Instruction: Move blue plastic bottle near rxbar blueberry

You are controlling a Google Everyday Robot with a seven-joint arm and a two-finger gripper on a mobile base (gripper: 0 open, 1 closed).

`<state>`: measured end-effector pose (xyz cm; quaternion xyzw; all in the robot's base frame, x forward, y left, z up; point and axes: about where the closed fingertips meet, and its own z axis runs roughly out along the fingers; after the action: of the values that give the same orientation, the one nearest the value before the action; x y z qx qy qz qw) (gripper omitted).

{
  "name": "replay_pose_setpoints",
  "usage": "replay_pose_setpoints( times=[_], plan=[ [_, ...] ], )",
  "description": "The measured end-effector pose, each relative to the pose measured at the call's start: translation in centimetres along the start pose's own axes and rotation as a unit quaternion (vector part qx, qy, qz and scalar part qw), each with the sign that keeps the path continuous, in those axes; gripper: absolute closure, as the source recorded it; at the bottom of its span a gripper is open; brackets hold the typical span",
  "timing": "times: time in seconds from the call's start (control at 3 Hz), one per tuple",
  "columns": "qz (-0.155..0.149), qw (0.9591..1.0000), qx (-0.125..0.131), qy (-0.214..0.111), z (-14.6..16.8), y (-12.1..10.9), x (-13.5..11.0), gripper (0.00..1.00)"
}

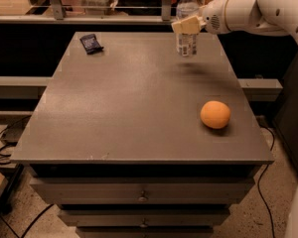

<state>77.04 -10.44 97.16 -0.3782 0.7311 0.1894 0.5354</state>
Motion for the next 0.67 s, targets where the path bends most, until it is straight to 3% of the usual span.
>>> replay_pose_setpoints(
  times=[0.67],
  plan=[
    [-0.002, 0.9977, -0.045, -0.050, 5.8, 5.1, -3.0, 1.00]
  ],
)
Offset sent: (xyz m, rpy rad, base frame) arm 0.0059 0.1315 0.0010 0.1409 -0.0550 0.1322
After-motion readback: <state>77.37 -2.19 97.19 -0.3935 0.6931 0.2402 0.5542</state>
